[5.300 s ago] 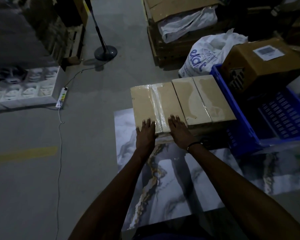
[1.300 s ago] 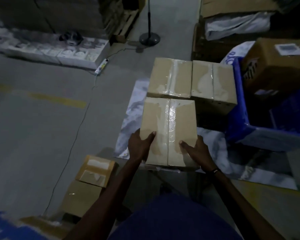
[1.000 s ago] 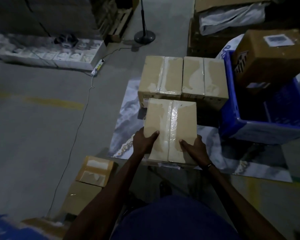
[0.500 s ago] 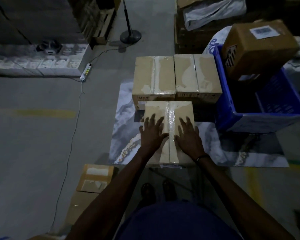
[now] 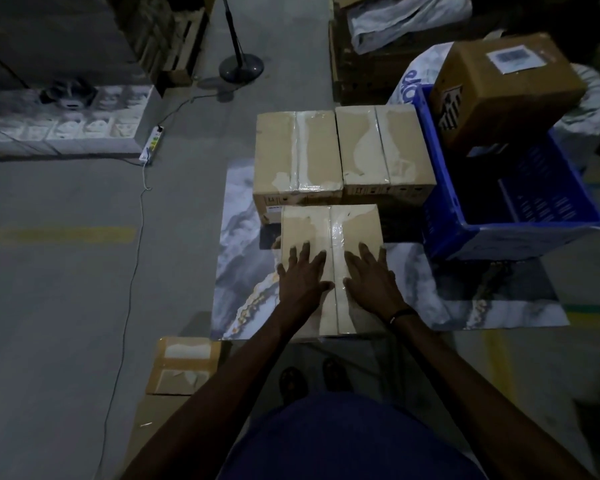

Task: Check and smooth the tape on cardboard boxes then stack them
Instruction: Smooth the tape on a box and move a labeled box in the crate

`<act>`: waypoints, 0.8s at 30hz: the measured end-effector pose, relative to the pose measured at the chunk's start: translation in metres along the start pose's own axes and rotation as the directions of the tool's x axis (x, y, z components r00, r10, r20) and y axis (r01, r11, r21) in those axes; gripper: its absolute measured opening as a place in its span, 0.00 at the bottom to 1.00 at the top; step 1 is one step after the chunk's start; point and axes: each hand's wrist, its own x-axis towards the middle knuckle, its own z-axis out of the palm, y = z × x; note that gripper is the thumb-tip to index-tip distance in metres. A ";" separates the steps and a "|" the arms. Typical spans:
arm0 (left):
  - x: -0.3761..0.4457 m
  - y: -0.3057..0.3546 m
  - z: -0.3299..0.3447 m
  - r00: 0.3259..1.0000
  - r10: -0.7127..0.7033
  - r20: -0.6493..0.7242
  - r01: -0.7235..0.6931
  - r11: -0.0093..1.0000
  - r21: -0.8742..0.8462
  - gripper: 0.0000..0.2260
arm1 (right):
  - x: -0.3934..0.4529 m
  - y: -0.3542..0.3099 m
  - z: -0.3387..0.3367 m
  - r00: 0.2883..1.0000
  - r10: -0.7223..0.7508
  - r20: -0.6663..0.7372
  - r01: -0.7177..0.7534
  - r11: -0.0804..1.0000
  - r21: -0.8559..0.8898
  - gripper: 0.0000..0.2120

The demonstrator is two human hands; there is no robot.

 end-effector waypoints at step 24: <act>-0.050 -0.008 0.017 0.995 0.079 0.068 -0.078 0.997 -0.028 0.33 | -0.061 -0.010 0.011 0.995 -0.094 -0.031 0.097 0.989 0.114 0.34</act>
